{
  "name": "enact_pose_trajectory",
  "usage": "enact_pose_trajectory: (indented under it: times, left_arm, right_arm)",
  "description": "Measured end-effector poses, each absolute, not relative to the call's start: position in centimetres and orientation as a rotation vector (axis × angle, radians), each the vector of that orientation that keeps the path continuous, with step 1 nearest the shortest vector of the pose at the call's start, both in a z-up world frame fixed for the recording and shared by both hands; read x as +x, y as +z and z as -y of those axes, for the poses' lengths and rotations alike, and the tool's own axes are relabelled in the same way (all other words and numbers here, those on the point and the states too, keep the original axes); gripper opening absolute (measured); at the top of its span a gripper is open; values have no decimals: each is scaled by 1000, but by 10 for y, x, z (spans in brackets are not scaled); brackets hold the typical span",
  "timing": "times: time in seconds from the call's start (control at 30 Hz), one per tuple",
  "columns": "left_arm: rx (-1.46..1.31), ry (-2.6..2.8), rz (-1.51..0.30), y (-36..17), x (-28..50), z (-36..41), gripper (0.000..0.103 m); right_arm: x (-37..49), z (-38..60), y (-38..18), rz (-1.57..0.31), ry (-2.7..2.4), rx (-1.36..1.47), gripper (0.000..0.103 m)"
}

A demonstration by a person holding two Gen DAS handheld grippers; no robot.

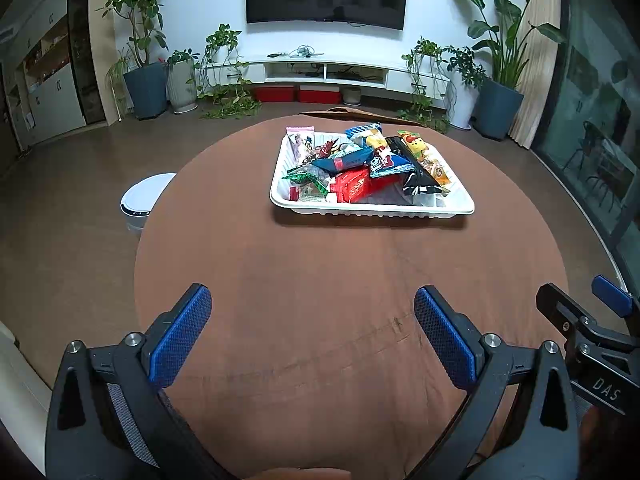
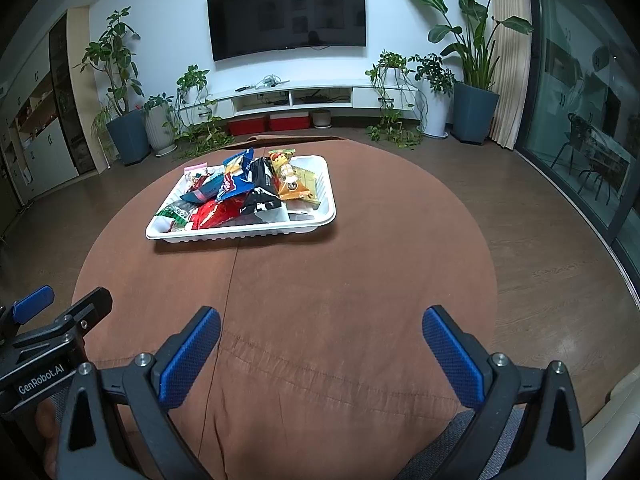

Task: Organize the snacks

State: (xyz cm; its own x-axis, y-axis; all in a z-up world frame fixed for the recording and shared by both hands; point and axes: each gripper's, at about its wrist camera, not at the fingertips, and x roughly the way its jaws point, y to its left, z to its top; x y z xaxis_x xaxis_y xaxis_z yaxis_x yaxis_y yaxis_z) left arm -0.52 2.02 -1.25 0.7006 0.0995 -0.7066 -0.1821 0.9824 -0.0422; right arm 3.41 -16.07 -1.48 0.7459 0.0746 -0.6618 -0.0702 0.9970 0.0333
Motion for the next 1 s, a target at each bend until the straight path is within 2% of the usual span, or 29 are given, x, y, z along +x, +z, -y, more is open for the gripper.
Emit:
enact_pose_trajectory:
  times: [1.0]
  left_arm:
    - [-112, 157, -779, -12, -5, -20, 103]
  right_arm:
    - [31, 160, -15, -729, 81, 6, 103]
